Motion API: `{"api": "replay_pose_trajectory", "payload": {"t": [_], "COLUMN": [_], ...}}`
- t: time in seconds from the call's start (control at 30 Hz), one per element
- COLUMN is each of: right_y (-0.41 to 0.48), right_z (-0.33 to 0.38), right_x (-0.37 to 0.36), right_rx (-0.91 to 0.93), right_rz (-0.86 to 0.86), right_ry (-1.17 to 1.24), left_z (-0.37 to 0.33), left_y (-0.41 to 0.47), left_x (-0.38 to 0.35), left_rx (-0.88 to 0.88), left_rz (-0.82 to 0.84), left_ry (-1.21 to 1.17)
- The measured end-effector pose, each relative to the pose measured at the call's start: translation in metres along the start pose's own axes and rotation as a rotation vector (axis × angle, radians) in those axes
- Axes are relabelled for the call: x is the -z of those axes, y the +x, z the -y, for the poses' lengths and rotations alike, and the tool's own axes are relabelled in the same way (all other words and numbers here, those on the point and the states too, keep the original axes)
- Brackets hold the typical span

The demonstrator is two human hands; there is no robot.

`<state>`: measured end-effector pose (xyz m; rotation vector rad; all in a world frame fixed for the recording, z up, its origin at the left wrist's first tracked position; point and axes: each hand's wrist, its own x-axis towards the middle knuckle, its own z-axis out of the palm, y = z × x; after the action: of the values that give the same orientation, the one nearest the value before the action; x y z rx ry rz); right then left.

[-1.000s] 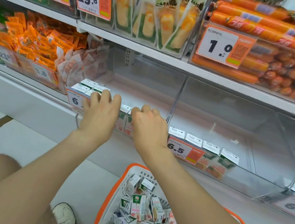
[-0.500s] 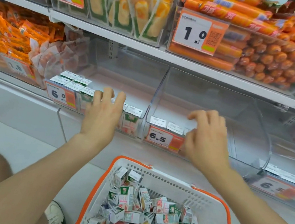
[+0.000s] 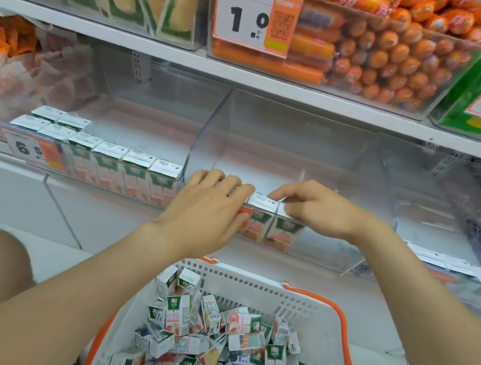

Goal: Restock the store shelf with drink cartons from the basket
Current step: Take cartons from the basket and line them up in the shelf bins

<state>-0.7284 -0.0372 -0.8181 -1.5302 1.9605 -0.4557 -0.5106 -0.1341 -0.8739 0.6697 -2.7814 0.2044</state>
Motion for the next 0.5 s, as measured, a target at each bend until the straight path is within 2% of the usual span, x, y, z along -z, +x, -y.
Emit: {"api": "replay_pose_trajectory", "payload": {"t": [0.17, 0.27, 0.33, 0.43, 0.47, 0.5], "right_y": [-0.002, -0.007, -0.015, -0.041, -0.053, -0.065], "right_z": [0.006, 0.003, 0.005, 0.017, 0.024, 0.029], "right_x": [-0.018, -0.027, -0.035, -0.045, -0.048, -0.055], "right_rx": [0.054, 0.048, 0.083, 0.280, 0.336, 0.352], "right_rz": [-0.066, -0.176, -0.330, -0.619, -0.620, -0.534], "right_ry": [-0.163, -0.221, -0.261, -0.297, -0.285, -0.268], "left_z": [0.004, 0.003, -0.002, -0.015, -0.021, -0.028], "left_y": [0.006, 0.003, -0.004, -0.019, -0.026, -0.034], "left_x": [0.001, 0.003, 0.007, 0.017, 0.017, 0.015], "left_rx": [0.005, 0.028, -0.004, -0.016, -0.008, 0.001], "left_rz": [0.017, 0.010, -0.085, -0.313, -0.355, -0.338], "left_ry": [-0.041, -0.111, -0.106, -0.171, -0.206, -0.240]}}
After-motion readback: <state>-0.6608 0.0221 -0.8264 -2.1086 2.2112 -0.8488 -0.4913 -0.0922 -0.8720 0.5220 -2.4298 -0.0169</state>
